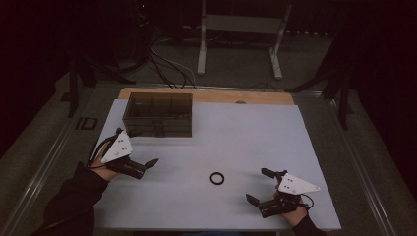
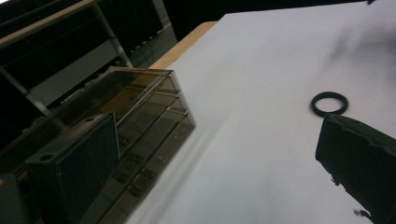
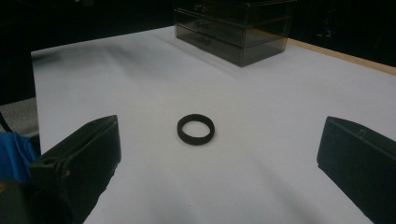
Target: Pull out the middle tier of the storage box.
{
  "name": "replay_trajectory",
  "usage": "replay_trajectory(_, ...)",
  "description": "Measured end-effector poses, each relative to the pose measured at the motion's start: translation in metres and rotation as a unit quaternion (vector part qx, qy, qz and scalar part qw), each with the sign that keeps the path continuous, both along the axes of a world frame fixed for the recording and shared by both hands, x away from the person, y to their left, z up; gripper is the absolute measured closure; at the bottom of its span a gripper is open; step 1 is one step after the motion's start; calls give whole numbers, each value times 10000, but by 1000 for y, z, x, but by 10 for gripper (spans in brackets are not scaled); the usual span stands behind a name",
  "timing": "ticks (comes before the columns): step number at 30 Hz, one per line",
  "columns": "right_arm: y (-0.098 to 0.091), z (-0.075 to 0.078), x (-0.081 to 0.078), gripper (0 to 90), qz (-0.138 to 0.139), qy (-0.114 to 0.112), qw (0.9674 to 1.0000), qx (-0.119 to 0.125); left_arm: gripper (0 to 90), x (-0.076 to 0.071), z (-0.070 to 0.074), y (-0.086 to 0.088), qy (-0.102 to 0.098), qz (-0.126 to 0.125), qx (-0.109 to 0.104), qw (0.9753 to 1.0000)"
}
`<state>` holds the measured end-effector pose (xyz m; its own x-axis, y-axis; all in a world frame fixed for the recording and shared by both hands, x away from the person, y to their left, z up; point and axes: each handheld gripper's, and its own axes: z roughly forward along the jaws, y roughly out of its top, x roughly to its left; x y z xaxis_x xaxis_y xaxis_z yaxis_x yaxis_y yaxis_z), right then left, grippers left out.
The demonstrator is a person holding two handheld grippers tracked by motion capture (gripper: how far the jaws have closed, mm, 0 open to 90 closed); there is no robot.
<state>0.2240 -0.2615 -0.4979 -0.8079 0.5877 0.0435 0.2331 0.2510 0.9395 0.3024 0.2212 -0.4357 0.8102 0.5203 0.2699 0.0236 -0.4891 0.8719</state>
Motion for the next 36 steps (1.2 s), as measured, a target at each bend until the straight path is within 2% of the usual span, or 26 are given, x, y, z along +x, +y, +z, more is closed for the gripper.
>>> replay_trajectory(3, 0, 0, 0, 0, -6, -1, 10000, 20, 11, 4, -1, 2, -33, 59, 18, 10000)
replay_trajectory(5, 0, 0, 0, 0, -3, 10, 10000, 17, 11, 6, -2, 2, -87, 101, 145, 9998)
replay_trajectory(13, -1, 0, 0, 0, -16, 1, 10000, 31, 11, 13, -8, -1, -213, 215, 419, 9987)
replay_trajectory(18, 0, 0, 0, 0, -22, 1, 10000, 13, 11, 18, -13, -2, -284, 364, 469, 9978)
replay_trajectory(23, 0, 0, 0, 0, 3, 39, 10000, -17, 11, 22, -19, -4, -382, 461, 723, 9956)
replay_trajectory(30, 0, 0, 0, 0, -1, 46, 10000, -5, 11, 26, -28, -10, -613, 651, 1122, 9897)
replay_trajectory(36, 0, 0, 1, 0, 0, 57, 10000, -11, 11, 29, -33, -14, -673, 685, 1405, 9854)
